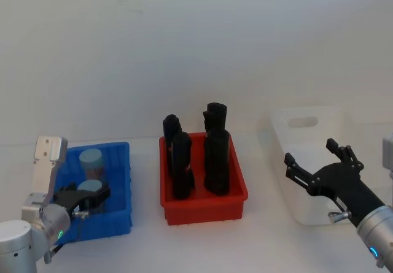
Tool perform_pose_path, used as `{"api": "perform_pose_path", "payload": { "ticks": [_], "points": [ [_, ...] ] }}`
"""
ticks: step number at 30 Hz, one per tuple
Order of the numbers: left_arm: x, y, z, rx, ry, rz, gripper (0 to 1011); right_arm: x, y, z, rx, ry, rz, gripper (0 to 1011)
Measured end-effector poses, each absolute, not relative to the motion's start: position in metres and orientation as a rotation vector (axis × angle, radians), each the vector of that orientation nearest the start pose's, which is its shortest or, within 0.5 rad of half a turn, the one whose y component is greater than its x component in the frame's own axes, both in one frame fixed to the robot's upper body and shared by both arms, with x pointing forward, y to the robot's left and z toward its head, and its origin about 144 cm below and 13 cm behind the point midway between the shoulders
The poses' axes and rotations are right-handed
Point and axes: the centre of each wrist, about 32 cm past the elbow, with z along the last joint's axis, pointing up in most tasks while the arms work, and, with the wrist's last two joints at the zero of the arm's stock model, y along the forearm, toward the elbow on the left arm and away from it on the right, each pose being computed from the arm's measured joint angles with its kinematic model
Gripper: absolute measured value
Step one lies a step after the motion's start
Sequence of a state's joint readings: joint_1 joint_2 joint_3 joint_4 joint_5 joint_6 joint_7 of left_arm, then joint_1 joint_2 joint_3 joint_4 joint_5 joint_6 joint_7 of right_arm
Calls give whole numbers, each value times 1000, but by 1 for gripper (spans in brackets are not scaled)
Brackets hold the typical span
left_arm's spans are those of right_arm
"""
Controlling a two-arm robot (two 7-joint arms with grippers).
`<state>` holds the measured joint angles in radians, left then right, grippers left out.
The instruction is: Pick the cotton swabs from the blue box and place them into the white box.
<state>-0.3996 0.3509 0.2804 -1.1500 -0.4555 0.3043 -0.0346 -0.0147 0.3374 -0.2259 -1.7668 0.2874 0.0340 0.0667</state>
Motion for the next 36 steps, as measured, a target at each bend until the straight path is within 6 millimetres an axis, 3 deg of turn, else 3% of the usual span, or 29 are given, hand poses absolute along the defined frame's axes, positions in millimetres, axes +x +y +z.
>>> {"api": "perform_pose_path", "payload": {
  "ticks": [9,25,36],
  "points": [
    [563,298,1152,301,323,1414,671,443,-237,1189,26,-75,-1229,1002],
    [563,299,1161,288,285,1401,661,443,-237,1189,26,-75,-1229,1001],
    [560,295,1192,263,191,1344,661,443,-237,1189,26,-75,-1230,1002]
  ]
}}
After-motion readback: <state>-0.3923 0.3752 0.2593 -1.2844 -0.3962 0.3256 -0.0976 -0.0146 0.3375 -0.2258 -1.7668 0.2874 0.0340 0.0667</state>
